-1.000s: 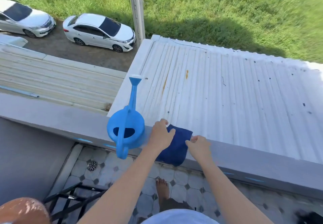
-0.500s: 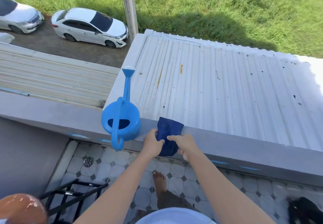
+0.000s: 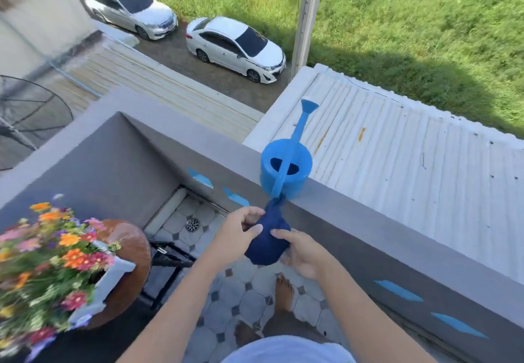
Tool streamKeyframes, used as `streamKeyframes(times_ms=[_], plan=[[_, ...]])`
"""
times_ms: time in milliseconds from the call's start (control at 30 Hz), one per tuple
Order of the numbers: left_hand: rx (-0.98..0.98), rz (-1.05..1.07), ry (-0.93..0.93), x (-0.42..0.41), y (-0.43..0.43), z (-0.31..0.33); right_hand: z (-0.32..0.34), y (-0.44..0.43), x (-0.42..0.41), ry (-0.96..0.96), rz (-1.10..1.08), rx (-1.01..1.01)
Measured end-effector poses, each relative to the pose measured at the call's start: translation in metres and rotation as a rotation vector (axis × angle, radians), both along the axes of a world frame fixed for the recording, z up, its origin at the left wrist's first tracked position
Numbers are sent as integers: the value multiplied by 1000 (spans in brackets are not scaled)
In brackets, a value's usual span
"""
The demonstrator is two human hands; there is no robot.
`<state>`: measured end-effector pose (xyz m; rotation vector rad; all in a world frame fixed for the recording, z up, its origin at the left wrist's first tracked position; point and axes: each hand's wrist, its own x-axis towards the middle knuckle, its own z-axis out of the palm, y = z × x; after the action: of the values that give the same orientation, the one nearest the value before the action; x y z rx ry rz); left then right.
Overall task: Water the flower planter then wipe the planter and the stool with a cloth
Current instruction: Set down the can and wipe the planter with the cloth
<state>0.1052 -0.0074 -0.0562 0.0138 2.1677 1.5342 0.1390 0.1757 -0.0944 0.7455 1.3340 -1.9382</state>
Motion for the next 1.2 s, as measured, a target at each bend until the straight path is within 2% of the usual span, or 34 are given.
streamKeyframes(times_ms=[167, 333, 433, 533, 700, 833, 967, 1100, 1200], plan=[[255, 330, -20, 27, -94, 38, 30, -87, -6, 36, 183, -220], [200, 750, 90, 60, -155, 42, 42, -162, -25, 137, 247, -271], [181, 947, 89, 79, -185, 29, 45, -203, -31, 118, 317, -230], [136, 1040, 55, 87, -200, 14, 34, -229, -35, -27, 343, -209], [37, 1206, -12, 83, -199, -19, 7, -252, -52, -264, 467, -58], [-9, 1264, -55, 72, -202, -42, -3, -265, -70, -373, 557, 36], [-46, 1386, -296, 63, -212, -64, -19, -279, -87, -380, 578, 111], [317, 1664, -491, 52, -227, -76, -27, -291, -105, -347, 555, 105], [511, 1780, -508, 47, -236, -83, -28, -300, -115, -308, 502, 80]])
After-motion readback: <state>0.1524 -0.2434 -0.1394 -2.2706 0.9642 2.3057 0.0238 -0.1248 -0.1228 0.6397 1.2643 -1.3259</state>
